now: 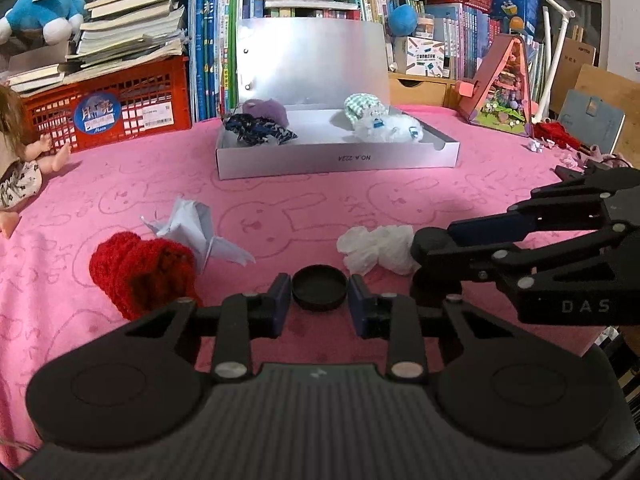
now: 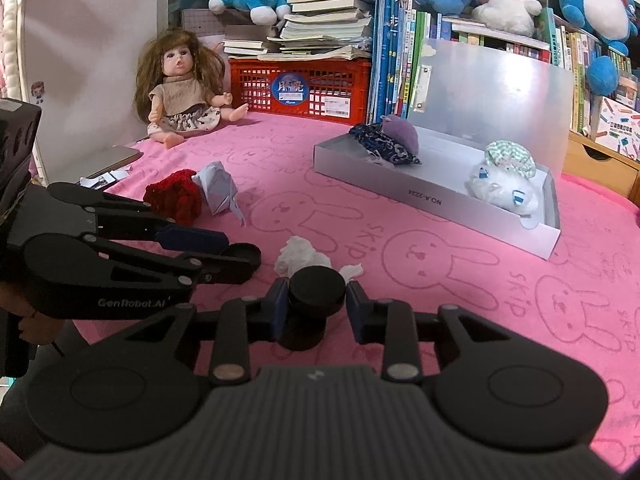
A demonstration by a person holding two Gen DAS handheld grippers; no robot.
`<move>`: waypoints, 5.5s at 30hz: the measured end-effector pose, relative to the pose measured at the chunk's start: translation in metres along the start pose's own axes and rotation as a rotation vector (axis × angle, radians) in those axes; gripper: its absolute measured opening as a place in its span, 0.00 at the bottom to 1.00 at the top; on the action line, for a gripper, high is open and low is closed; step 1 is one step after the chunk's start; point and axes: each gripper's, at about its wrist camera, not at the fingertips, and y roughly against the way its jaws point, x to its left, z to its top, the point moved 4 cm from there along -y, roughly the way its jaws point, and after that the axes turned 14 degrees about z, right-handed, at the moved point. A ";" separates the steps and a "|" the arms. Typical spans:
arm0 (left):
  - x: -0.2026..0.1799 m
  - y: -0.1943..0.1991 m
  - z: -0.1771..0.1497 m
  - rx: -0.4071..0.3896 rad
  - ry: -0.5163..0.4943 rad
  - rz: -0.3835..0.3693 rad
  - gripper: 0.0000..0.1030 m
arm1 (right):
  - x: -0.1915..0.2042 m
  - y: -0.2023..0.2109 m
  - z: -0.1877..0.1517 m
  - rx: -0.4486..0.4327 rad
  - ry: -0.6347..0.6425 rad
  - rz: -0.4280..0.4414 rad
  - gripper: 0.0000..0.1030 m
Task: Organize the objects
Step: 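Grasp a black round cap with the left tool while the right tool grasps another black cap, then carry both black caps into the white box, then open both tools to drop the black caps in the box, then lift both open tools away from the box, then grasp the red knitted item with the left tool while the right tool grasps the crumpled tissue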
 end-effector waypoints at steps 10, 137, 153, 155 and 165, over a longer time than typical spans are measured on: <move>0.001 -0.007 0.024 0.020 0.027 -0.003 0.35 | -0.023 -0.001 0.015 -0.025 -0.065 -0.102 0.36; 0.055 0.022 0.052 -0.194 0.129 0.221 0.76 | -0.039 -0.001 0.021 -0.115 -0.114 -0.055 0.83; 0.094 0.007 0.008 -0.044 0.223 0.301 0.77 | -0.015 -0.035 0.008 -0.039 -0.083 -0.043 0.83; 0.094 0.004 0.006 -0.034 0.233 0.289 0.77 | -0.015 -0.038 0.006 -0.032 -0.084 -0.047 0.83; 0.092 -0.013 0.004 -0.005 0.237 0.267 0.77 | -0.014 -0.046 0.004 -0.016 -0.082 -0.052 0.83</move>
